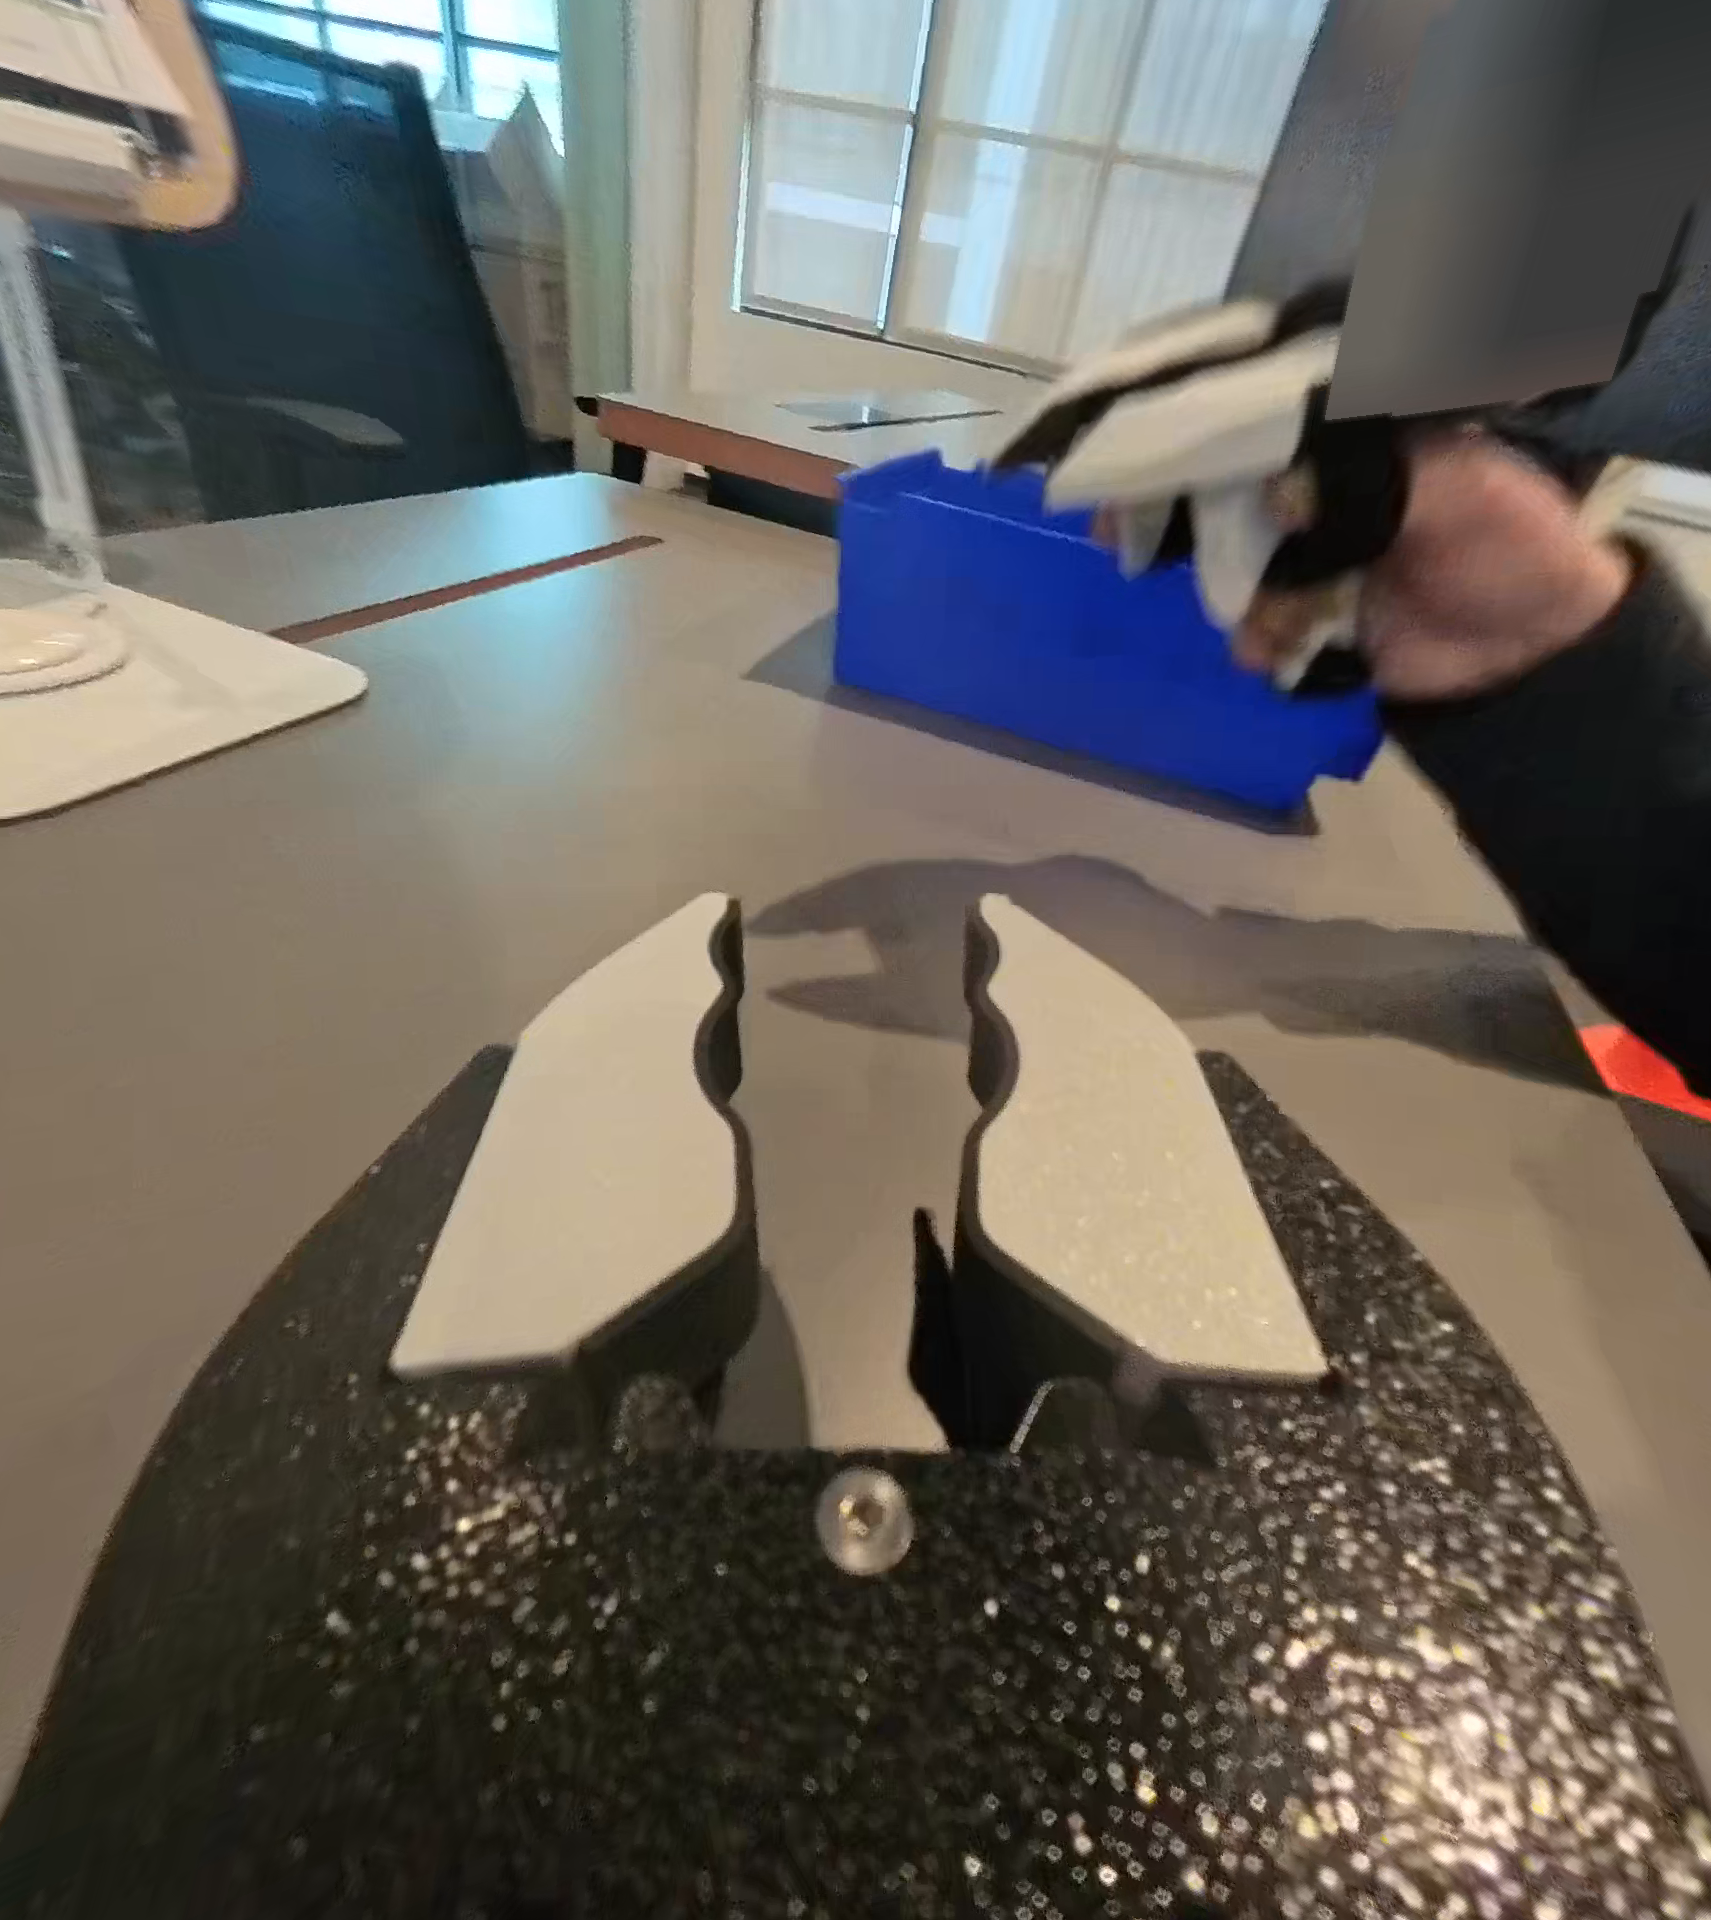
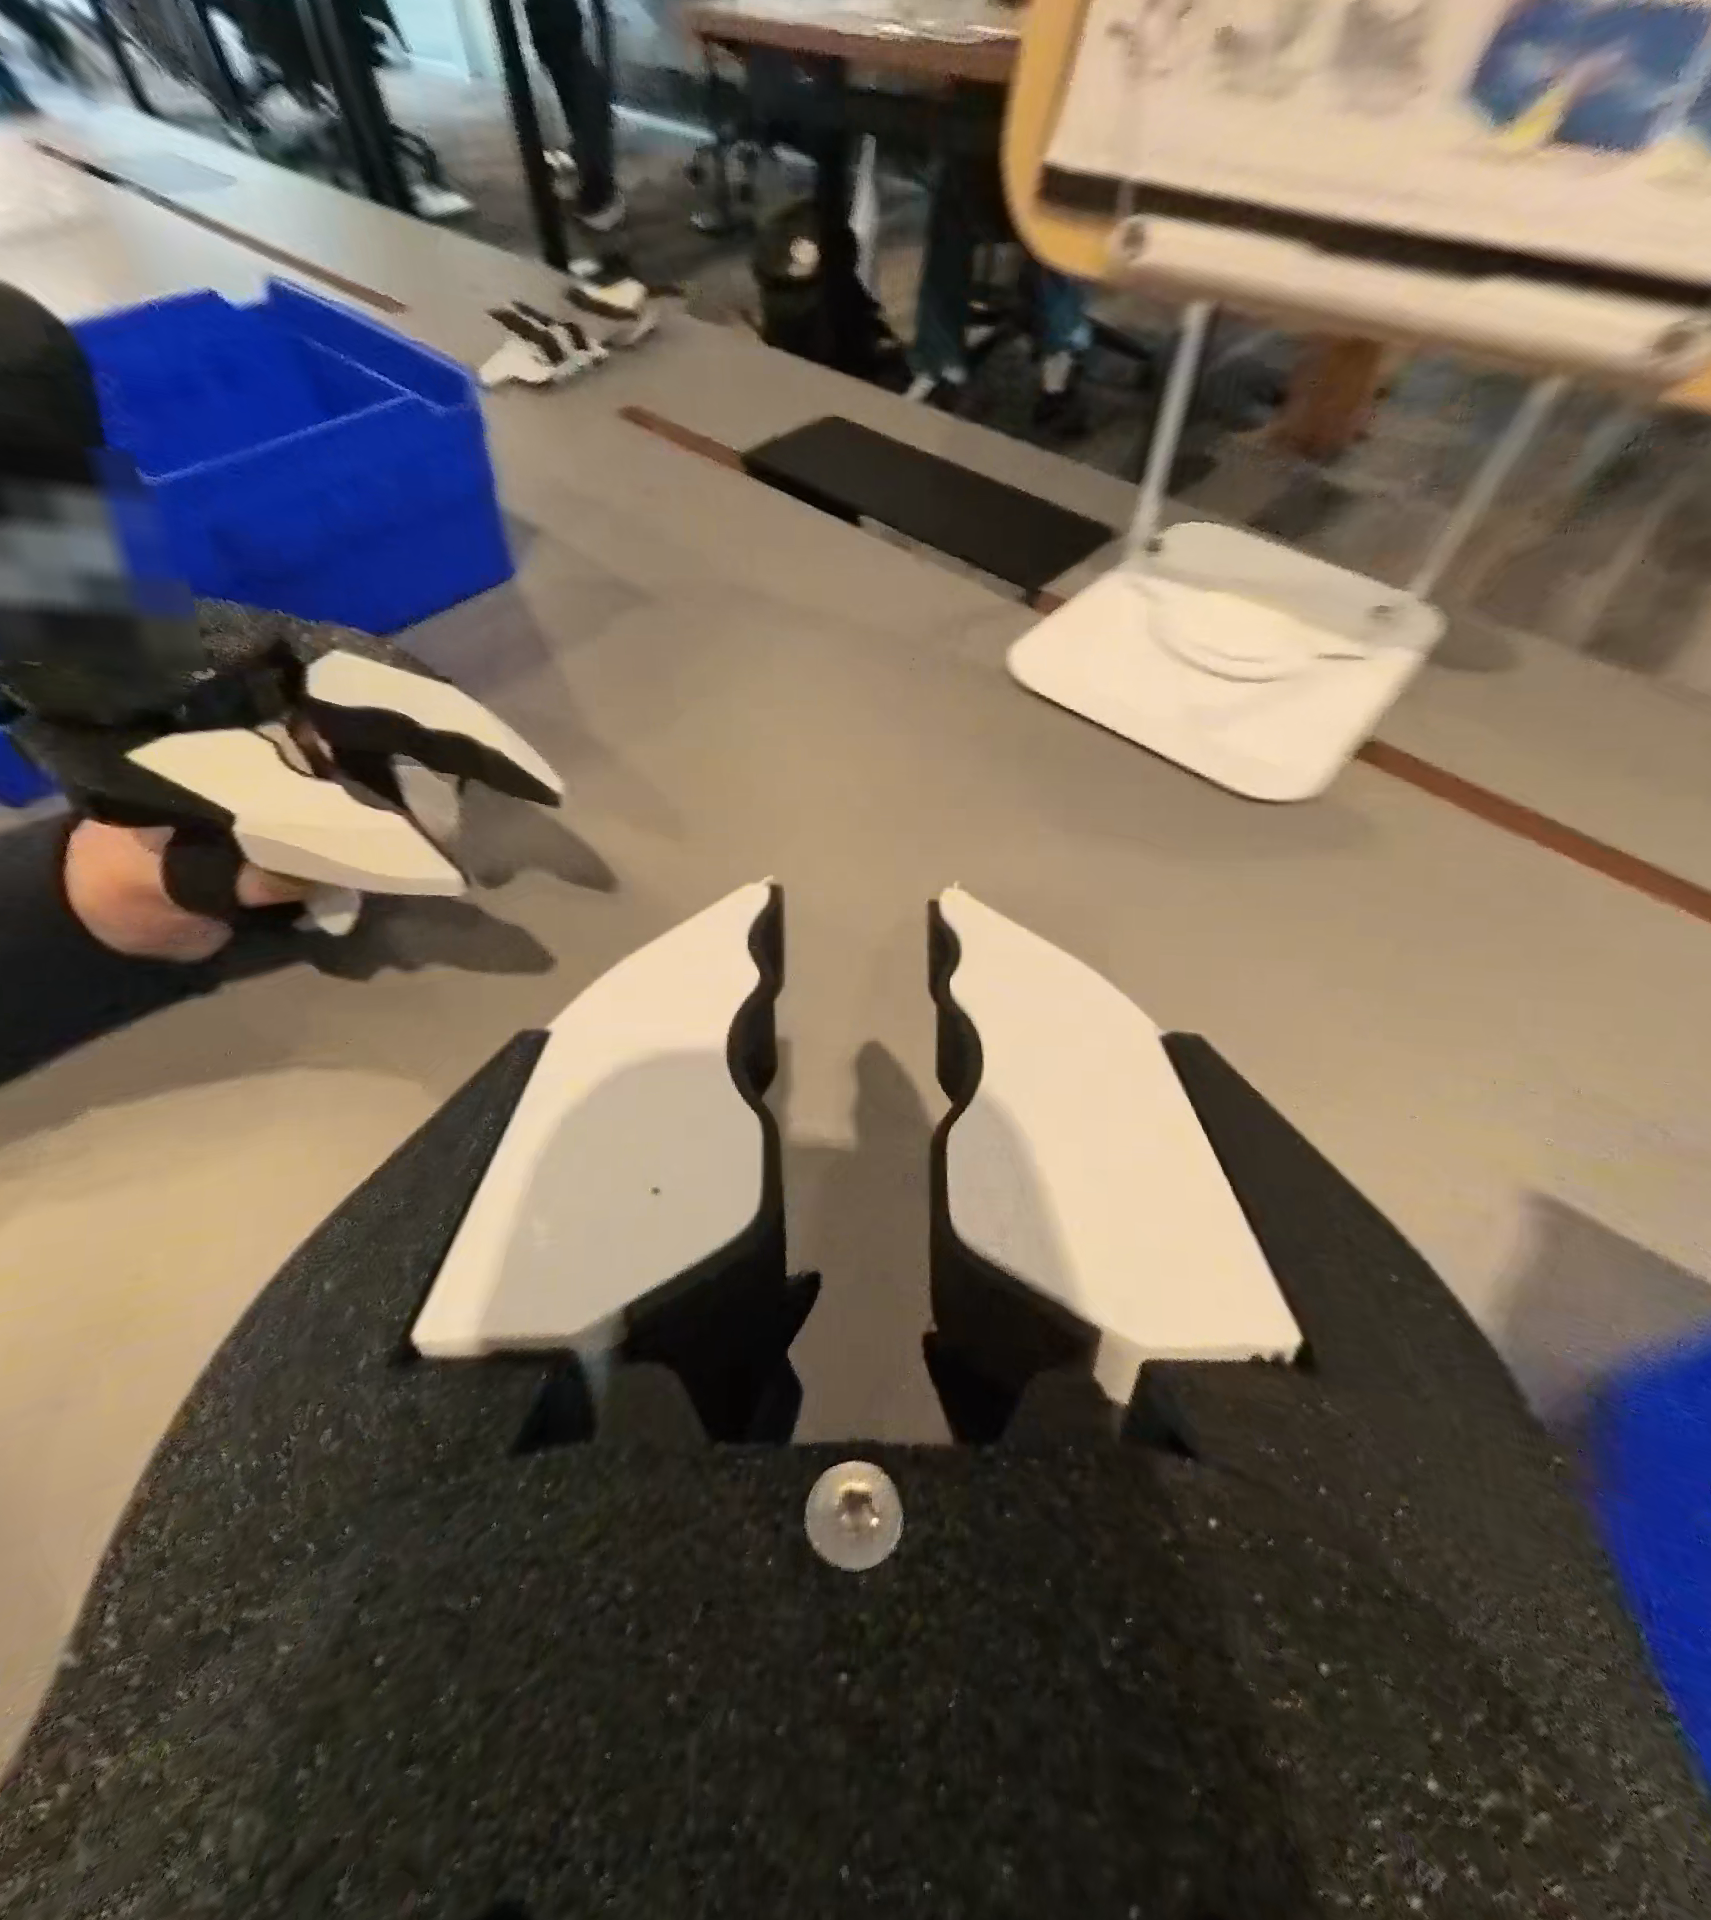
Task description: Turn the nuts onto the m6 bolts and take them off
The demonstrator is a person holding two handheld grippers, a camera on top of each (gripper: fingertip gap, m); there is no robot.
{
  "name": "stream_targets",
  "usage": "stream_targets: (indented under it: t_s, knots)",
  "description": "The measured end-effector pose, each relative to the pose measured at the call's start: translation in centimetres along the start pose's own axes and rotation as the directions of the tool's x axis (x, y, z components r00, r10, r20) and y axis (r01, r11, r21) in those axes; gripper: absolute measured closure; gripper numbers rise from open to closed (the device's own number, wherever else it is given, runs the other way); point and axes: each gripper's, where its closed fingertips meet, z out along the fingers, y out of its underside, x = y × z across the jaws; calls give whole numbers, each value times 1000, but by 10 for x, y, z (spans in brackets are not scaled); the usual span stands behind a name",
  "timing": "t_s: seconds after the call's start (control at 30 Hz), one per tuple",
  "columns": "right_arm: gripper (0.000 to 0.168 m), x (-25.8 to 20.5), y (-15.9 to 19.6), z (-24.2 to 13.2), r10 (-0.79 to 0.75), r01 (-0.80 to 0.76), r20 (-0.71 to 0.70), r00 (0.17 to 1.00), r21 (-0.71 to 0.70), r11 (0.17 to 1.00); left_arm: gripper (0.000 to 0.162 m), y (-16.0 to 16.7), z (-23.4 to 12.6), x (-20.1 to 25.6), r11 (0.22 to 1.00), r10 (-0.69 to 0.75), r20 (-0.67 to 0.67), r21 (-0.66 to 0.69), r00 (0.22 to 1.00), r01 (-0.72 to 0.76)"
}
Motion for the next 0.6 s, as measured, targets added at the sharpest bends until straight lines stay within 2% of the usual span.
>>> stream_targets:
  t_s: [0.1, 0.17, 0.23, 0.33, 0.6]
  knots:
    - [147, -18, 15, 50, 102, -110, 103, 989, 76, 991, 124, -4, -6, -12, 999, -32, 55, 26, 998, 31]
    - [150, -16, 22, 66, 134, -145, 87, 987, 142, 979, 124, -4, -9, -18, 999, -41, 83, 37, 996, 38]
    - [152, -17, 27, 69, 152, -167, 89, 984, 202, 965, 125, -5, -11, -21, 998, -47, 97, 47, 994, 42]
    - [153, -17, 43, 72, 68, -72, 29, 997, 225, 972, 126, -7, -13, -22, 998, -40, 107, 55, 993, 34]
    - [154, -33, 33, 65, -58, 56, -4, 998, 295, 954, 125, -15, -16, -16, 998, 3, 119, 57, 993, -10]
